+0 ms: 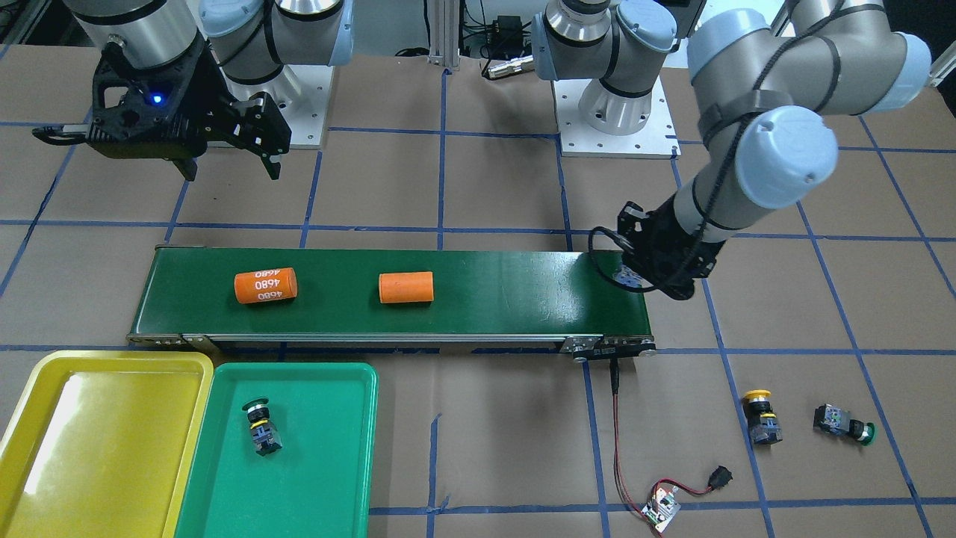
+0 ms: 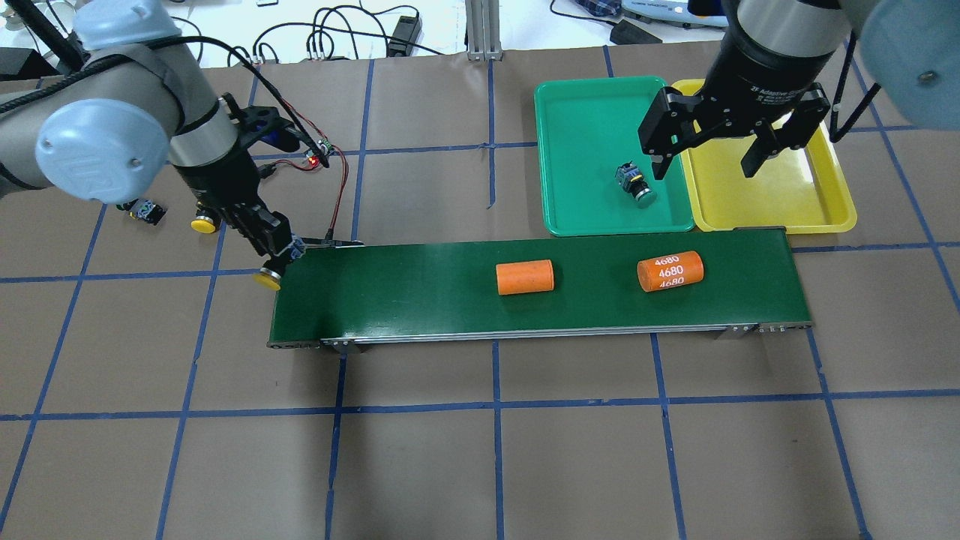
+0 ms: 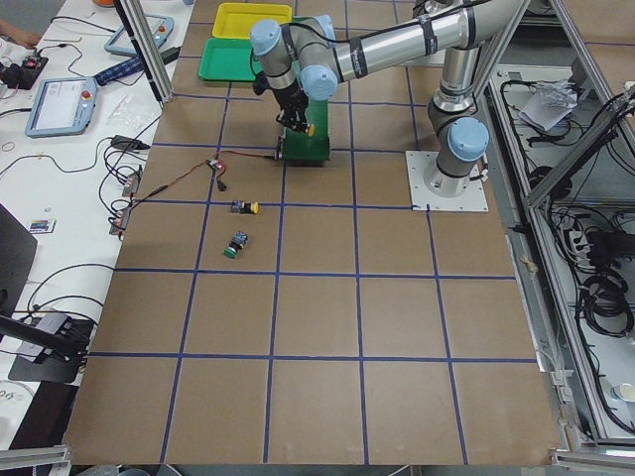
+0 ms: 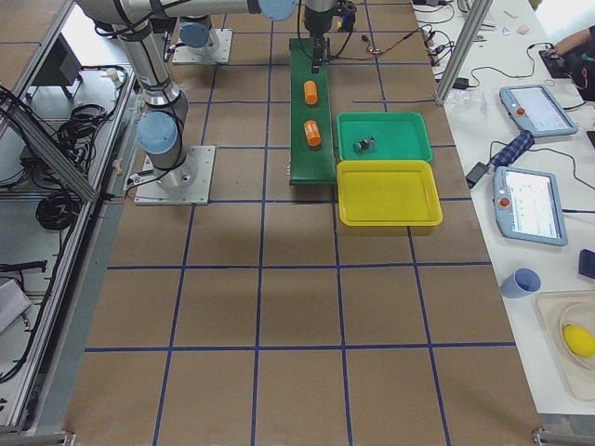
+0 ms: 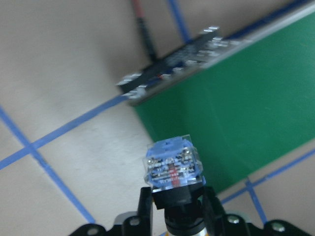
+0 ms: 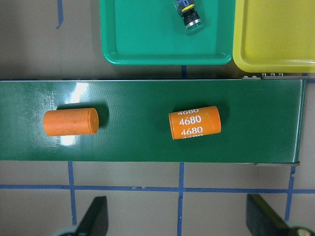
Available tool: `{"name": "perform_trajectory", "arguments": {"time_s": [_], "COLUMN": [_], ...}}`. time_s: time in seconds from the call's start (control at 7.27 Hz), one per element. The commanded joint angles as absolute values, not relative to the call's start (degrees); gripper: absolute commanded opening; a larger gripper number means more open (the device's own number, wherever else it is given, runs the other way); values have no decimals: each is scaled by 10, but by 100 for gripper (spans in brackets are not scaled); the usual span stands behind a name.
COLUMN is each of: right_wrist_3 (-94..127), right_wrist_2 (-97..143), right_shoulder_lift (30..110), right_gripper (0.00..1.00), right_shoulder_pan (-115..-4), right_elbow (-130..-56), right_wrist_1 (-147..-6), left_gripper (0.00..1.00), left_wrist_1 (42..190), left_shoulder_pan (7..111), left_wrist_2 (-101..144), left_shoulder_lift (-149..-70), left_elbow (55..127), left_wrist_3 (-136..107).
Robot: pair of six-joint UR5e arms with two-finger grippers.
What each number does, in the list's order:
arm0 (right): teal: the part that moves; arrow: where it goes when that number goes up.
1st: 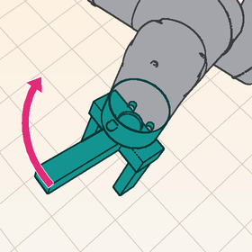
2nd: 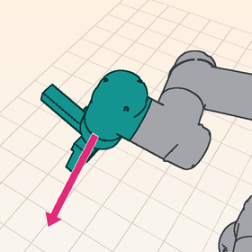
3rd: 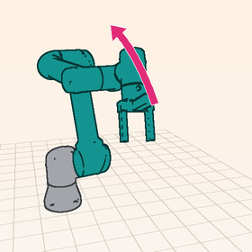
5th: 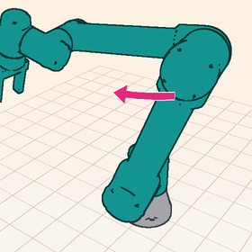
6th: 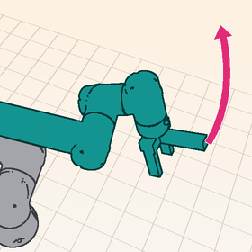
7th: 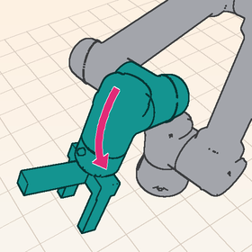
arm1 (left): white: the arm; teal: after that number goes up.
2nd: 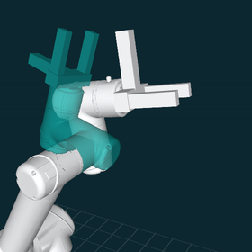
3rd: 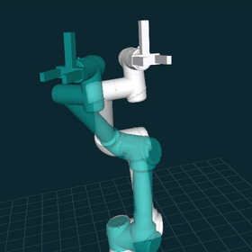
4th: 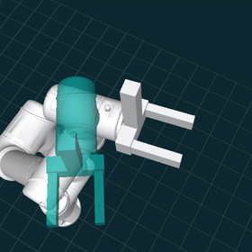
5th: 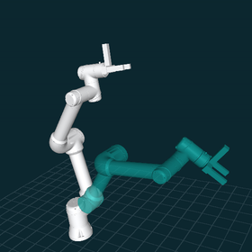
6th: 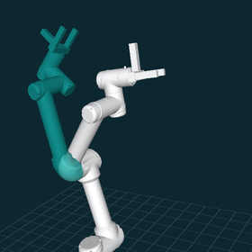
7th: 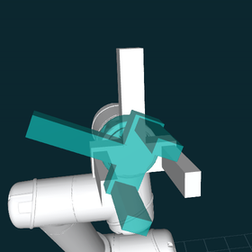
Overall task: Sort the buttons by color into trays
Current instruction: 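Place the yellow-capped switch on the belt with the left gripper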
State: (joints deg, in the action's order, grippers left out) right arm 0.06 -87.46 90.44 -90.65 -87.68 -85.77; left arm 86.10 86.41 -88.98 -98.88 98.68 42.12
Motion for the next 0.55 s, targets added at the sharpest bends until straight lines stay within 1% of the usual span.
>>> {"name": "perform_trajectory", "arguments": {"time_s": [0.0,0.28,0.41], "right_wrist_3": [0,1,1], "right_wrist_2": [-875,-875,-875], "right_shoulder_lift": [905,905,905], "right_gripper": [100,100,100], "right_shoulder_pan": [-904,-905,-905], "right_elbow": [-877,-877,-877], "right_wrist_1": [-855,-855,-855], "left_gripper": [0,0,0], "left_wrist_1": [794,707,699], "left_shoulder_pan": [914,918,922], "left_wrist_2": [-889,-884,-885], "left_shoulder_lift": [-969,-994,-994], "left_elbow": [1026,1042,1053], "left_wrist_3": [510,573,611]}}
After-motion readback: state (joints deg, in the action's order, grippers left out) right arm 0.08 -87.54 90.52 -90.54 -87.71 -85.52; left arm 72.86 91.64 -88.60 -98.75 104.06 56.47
